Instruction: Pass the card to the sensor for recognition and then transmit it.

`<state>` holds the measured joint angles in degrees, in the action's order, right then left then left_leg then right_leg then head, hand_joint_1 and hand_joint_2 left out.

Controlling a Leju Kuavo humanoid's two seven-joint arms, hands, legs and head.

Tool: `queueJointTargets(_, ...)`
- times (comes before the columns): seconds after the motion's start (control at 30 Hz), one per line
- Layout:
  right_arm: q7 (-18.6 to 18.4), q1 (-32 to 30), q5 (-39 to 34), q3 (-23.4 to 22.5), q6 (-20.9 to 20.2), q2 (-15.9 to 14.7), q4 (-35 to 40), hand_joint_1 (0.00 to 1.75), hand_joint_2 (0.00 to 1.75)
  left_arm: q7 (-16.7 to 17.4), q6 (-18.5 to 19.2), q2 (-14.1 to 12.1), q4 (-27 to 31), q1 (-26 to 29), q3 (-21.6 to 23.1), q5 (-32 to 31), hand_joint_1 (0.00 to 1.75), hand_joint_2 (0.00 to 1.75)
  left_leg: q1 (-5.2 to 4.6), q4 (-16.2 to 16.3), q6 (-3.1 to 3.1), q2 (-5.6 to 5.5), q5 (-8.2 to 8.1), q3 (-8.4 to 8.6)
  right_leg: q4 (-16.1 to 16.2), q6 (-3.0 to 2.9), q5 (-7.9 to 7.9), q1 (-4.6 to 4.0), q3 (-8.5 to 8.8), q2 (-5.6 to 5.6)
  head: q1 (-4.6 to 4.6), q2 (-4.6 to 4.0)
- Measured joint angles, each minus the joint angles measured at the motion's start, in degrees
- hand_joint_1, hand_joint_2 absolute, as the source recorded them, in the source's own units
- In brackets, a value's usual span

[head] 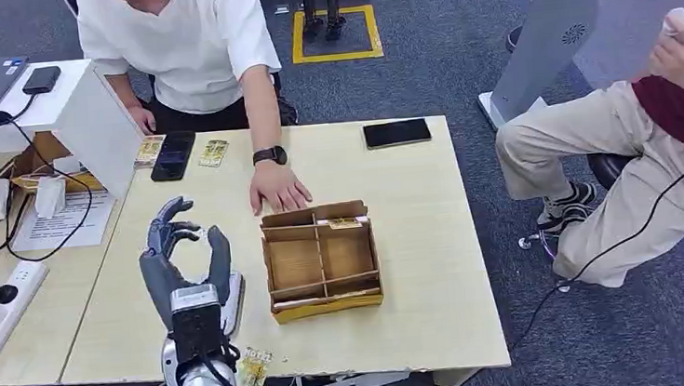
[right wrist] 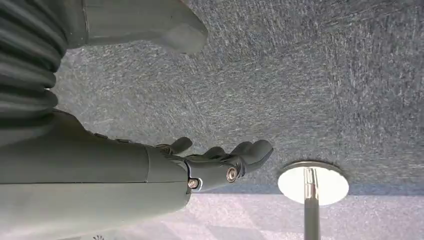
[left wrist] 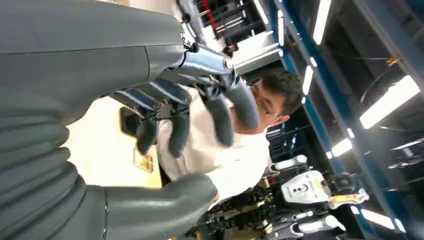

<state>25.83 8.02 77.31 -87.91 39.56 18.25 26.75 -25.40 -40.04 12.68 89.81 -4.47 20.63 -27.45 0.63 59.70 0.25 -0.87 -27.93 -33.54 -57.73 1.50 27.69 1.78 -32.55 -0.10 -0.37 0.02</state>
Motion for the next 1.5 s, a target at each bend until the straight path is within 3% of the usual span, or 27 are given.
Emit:
queueJointTargets(0.17,0.3,0.0,0.2,0.0,0.0,0.0,0.0,0.0,1.75,-4.5,0.0,-0.4,2.6,2.2,0.0,-1.6,0.0,1.75,0.0,0.0,0.0,0.0,0.0,0.0,0.0,0.0,0.0,0.0,0.0,0.0,0.0,0.0)
queueJointTargets(0.37,0.6,0.0,0.2,0.0,0.0,0.0,0.0,0.0,1.75,-5.3,0.0,-0.7,4.1,3.3,0.0,-2.1,0.0,1.75,0.0,0.0,0.0,0.01,0.0,0.01,0.0,0.0,0.0,0.0,0.0,0.0,0.0,0.0)
queueJointTargets(0.67,0.8,0.0,0.4,0.0,0.0,0.0,0.0,0.0,1.75,-13.3,0.0,-0.8,5.9,6.4,0.0,-7.3,0.0,1.75,0.0,0.0,0.0,0.0,-0.01,0.01,0.0,0.0,0.01,0.0,0.0,0.0,0.0,0.0)
queueJointTargets(0.83,0.8,0.1,0.7,0.0,0.0,-0.1,-0.3,0.0,1.75,-14.7,0.0,-0.9,5.9,7.4,0.5,-11.2,0.0,1.75,0.0,0.0,0.0,0.01,0.0,0.01,0.0,0.0,0.01,0.0,-0.01,0.0,0.0,0.0)
queueJointTargets(0.87,0.8,0.1,0.7,0.0,0.0,-0.1,-0.4,0.0,1.75,-14.7,0.0,-0.9,5.9,7.5,0.9,-12.3,0.0,0.0,0.0,0.0,0.0,0.01,0.0,0.01,0.0,0.0,0.01,0.0,-0.01,0.0,0.0,0.0)
queueJointTargets(1.1,0.8,0.3,0.8,0.0,0.0,-0.2,-1.2,0.0,1.75,-13.1,0.0,-2.3,4.8,7.5,4.9,-22.9,0.0,0.0,0.0,0.0,0.0,0.01,0.0,0.01,0.0,0.01,0.0,0.0,0.0,0.0,0.0,0.0)
queueJointTargets(1.13,0.8,0.4,0.8,0.0,0.0,-0.3,-1.3,0.0,1.75,-12.9,0.0,-2.6,4.7,7.5,5.5,-24.0,0.0,1.75,0.0,0.0,0.0,0.01,0.0,0.01,0.0,0.01,0.01,0.0,0.0,0.01,0.0,0.0)
queueJointTargets(1.5,1.7,0.3,0.5,0.0,0.0,-0.5,-2.3,0.0,1.75,-10.2,0.0,-5.3,3.4,7.5,8.5,-31.3,0.0,1.75,0.0,0.0,0.0,0.02,0.0,0.01,0.0,0.0,0.01,0.0,-0.02,0.01,0.0,0.0)
